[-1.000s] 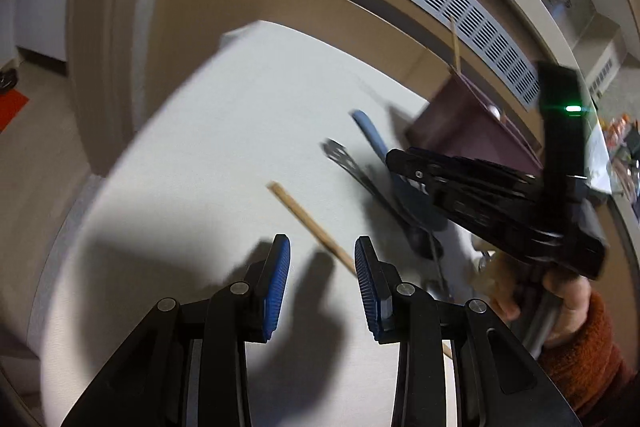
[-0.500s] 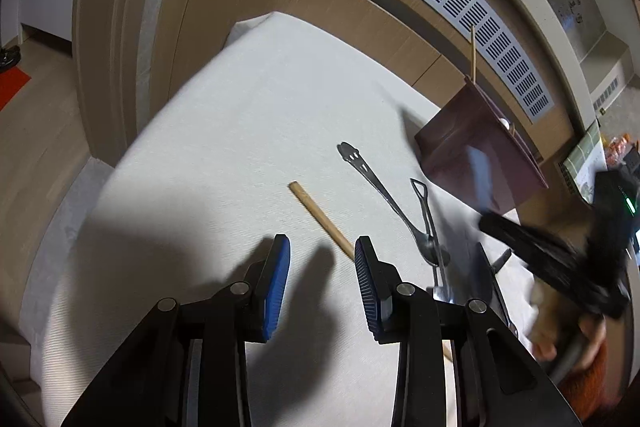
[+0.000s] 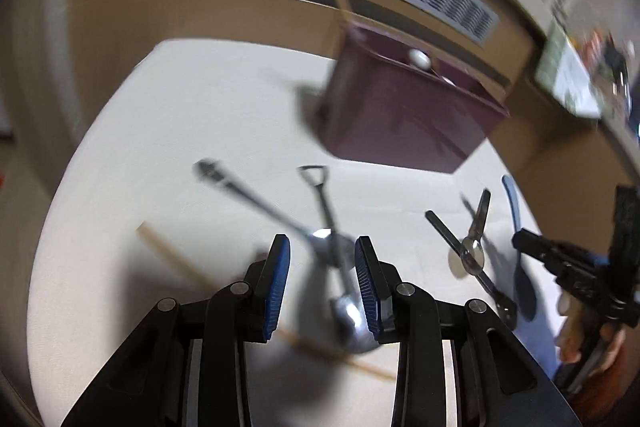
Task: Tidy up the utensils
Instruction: 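Move the right tool to the blue plastic spoon and grasp it, then grasp the second wooden chopstick with the left tool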
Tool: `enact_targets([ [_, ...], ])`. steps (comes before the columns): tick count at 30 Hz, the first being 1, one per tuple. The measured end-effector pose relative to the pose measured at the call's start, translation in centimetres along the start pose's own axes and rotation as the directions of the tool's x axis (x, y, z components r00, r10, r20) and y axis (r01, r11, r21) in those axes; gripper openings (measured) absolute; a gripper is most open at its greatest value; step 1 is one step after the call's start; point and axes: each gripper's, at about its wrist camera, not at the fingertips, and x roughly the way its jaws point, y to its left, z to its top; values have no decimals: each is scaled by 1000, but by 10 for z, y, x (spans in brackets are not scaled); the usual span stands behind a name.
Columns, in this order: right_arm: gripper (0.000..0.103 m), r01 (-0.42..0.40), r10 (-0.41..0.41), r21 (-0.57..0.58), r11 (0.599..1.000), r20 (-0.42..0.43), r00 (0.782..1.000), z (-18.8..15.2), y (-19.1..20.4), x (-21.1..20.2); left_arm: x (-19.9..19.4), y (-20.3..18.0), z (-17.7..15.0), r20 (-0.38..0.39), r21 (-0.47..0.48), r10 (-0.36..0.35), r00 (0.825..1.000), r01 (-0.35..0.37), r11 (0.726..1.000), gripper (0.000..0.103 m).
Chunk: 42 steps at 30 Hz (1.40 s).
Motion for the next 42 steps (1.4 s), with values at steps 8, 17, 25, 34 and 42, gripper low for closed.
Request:
enact_targets([
  [8,7,-9,10,-13,1000,50,999,-15,-3,-23,52,-16,29,-130,69,130,983,-122,990,33],
  [17,7,-9,9,5,1000,41,999,-23,-13,-17,6,5,18,-66,-54,101,993,-104,993,30],
  [25,7,-22,23,55,998,-5,1000,-29,-21,-5,-23,81,-19,-135,-350,136,981,-176,920,30],
  [34,8,21,-21,4,1000,-45,999,-31,-8,0,21,27,3,-89,-74,169,982,-175,982,30],
  [42,10,71,-78,-72,995,-97,992,-15,-4,18,27,-5,-5,-87,70,103,991,-97,993,31],
])
